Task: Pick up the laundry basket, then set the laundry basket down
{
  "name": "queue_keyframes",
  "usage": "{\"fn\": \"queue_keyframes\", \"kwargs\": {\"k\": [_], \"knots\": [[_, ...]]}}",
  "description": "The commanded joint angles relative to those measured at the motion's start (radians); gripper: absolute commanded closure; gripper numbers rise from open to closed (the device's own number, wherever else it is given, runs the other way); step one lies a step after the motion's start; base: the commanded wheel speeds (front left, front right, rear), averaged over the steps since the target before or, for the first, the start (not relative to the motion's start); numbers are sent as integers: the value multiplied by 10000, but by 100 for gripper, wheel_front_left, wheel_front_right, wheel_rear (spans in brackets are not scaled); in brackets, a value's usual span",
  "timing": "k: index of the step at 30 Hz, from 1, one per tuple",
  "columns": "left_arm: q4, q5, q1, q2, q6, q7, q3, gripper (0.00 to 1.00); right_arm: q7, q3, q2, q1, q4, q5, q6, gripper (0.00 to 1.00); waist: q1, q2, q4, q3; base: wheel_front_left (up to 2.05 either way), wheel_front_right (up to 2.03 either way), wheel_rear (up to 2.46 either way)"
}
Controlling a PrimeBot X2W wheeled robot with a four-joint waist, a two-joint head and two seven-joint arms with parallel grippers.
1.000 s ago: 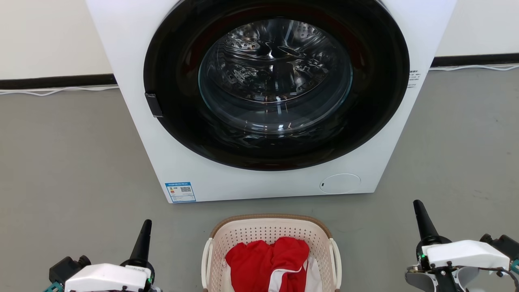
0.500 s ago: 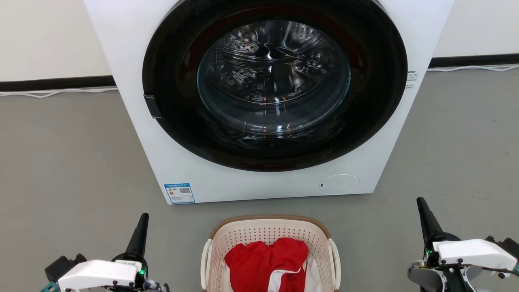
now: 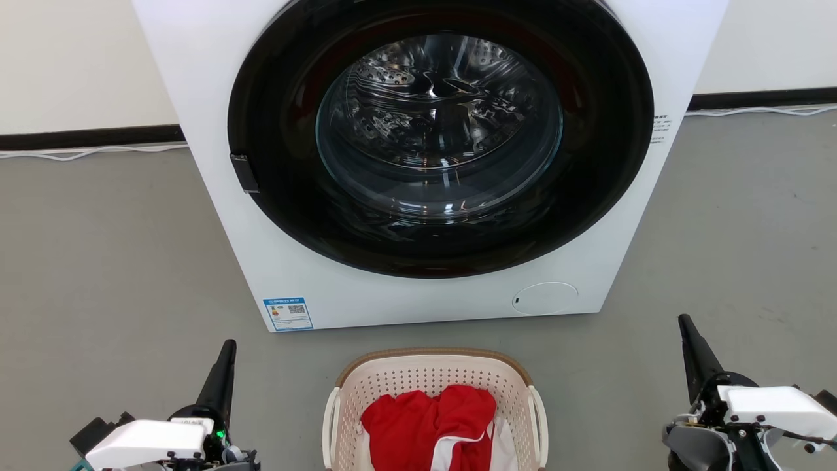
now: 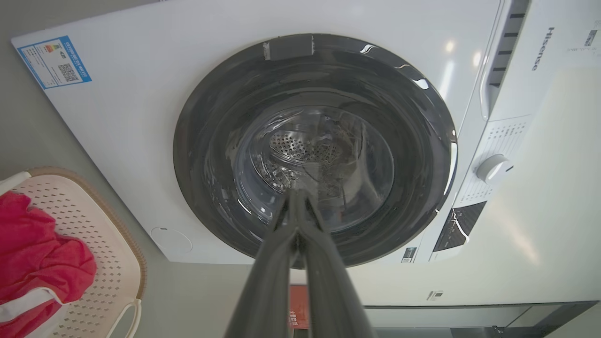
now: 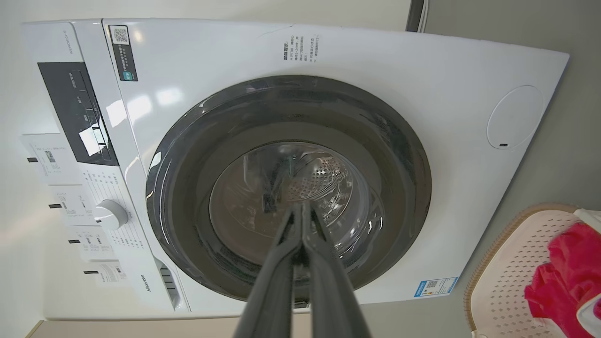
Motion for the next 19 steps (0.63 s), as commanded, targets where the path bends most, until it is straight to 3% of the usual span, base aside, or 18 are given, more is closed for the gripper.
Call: {"fn": "queue_keyframes", "kwargs": {"k": [1,7,19], "knots": [[-336,-304,-544,92,-60,78,358,100,144,168,-11,-119,-395,334,70,100,0,-1,-4,-3,0,0,0],[-395,-862,-569,74,-63,247,471,100,314,92,-3,-108,-491,959,73,100,-1,-1,-21,-18,0,0,0],[-395,-860,-569,72,-63,249,474,100,313,93,-3,-108,-491,959,73,100,-1,-1,-21,-18,0,0,0]]}}
